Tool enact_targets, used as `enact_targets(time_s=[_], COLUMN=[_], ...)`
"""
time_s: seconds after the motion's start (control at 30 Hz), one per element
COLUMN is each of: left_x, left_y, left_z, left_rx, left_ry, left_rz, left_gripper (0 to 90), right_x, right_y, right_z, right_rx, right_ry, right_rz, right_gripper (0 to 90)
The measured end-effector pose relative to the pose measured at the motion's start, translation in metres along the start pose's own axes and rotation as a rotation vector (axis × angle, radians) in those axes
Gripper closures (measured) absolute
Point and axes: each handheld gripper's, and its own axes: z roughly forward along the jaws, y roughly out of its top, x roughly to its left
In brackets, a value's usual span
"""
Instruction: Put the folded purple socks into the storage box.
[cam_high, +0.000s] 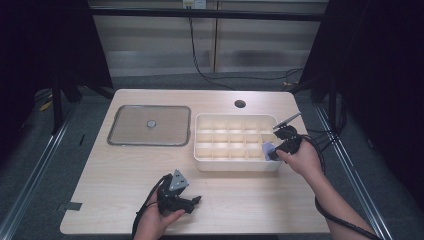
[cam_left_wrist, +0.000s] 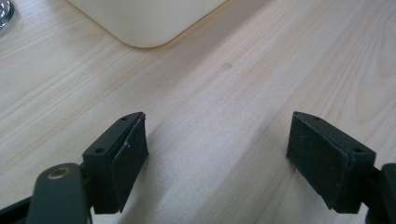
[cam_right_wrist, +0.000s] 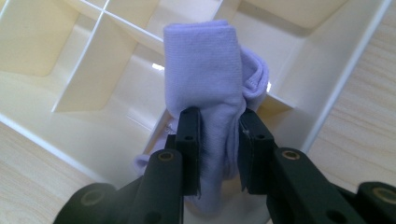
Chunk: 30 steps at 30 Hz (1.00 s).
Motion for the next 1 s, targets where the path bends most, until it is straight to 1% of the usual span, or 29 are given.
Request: enact_targets(time_s=[0.23,0.43,0.53,0.67,0.77,1.0], left_x=[0.0,0.0,0.0,0.0,0.0,0.0], left_y=[0.0,0.0,0.0,0.0,0.0,0.0], left_z=[0.0,0.0,0.0,0.0,0.0,0.0], left_rx=[0.0,0.0,0.0,0.0,0.0,0.0], left_ry=[0.0,0.0,0.0,0.0,0.0,0.0], left_rz=[0.0,0.0,0.0,0.0,0.0,0.0], left_gripper=[19.7,19.7,19.7,19.7,19.7,19.7], right_x=[0.0004,0.0007,0.0019,0.0035,0.0039,0.0032], right_y=[0.0,0.0019,0.0024,0.0033,0.0035,0.0027], right_z=[0.0001,0.0006,0.001,0.0015,0.002,0.0014], right_rx=[0.0,0.015,0.019,0.03,0.027,0.023], right_ry=[-0.004,-0.007,-0.013,-0.029,-0.035,-0.028], right_rz=[-0.004,-0.015,-0.014,-0.03,-0.039,-0.042], right_gripper=[72.8,72.7,72.6,72.3,72.0,70.7])
